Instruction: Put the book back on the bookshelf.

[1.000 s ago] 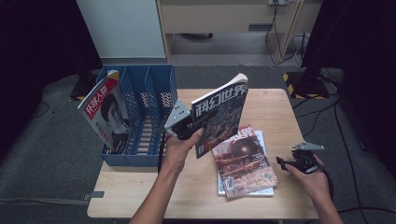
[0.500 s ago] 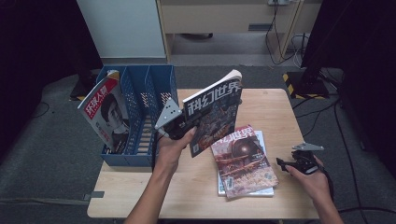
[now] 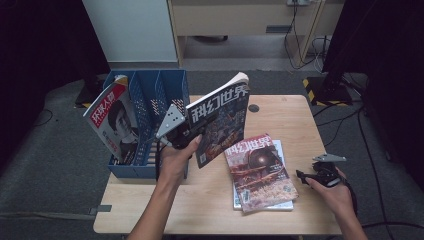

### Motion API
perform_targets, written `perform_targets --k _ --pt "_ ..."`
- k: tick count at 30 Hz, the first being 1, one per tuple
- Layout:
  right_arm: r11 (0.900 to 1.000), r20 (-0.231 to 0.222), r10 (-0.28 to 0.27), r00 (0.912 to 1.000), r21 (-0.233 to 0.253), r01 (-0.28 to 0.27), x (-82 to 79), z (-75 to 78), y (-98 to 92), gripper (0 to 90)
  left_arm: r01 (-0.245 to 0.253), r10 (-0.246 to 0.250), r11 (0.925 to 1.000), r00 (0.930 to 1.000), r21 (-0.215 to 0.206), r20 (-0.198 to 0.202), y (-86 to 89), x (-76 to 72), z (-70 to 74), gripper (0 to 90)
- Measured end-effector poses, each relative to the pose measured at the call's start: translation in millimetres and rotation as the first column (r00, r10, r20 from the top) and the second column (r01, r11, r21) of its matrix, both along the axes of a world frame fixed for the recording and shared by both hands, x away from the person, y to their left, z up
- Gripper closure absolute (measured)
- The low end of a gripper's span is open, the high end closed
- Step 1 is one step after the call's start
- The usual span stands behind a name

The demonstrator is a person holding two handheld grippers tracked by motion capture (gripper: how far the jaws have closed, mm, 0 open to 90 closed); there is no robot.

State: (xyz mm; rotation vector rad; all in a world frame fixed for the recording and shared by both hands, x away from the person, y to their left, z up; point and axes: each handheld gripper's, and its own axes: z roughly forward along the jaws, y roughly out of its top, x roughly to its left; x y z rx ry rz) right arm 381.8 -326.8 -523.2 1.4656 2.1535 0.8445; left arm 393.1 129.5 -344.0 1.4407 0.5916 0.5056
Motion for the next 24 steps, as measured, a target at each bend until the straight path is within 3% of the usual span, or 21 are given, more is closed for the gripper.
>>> perform_targets --k 9,24 --pt "1.0 -0.021 0.001 0.9998 -0.01 -0.001 0.1 -3.5 0.3 25.3 -0.016 0.017 0.9998 0.9999 -0.006 0.005 11.1 -1.8 3.1 82.5" --pt "1.0 -0.001 -0.001 1.0 0.005 0.001 -0.9 -5.9 -1.3 24.6 -0.04 0.04 0.9991 0.9991 -0.015 0.011 23.2 -5.5 8.4 82.5"
